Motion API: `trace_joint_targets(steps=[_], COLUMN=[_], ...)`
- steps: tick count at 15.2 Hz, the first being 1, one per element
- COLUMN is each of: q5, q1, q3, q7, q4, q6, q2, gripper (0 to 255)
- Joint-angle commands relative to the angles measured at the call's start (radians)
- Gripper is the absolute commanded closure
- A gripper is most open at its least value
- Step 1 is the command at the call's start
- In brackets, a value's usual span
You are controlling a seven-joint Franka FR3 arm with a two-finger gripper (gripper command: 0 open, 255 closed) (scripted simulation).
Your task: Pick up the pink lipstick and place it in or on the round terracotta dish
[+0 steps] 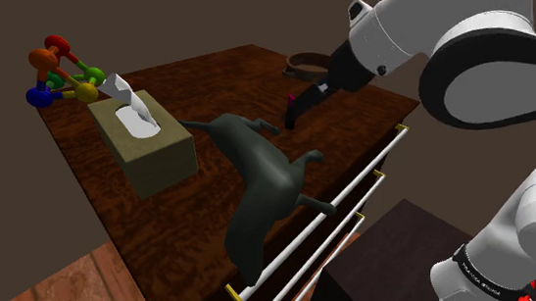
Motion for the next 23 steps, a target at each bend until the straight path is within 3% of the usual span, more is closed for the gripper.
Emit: trace_joint_targets(steps=[1, 6, 13, 14, 23], q5=[-0.002, -0.011, -0.011, -0.011, -0.011], q1=[-0.009, -0.033, -0.032, -0.032, -0.033], q3=[0.018, 0.044, 0.044, 0.044, 0.044], q7=[0.007, 0.014, 0.014, 0.014, 0.014], q4=[-0.004, -0.008, -0.008, -0.008, -0.008], q6=[0.042, 0.114, 0.114, 0.114, 0.114], q2=[0.029, 0.095, 0.094, 0.094, 0.095], gripper=[0, 0, 0, 255, 255])
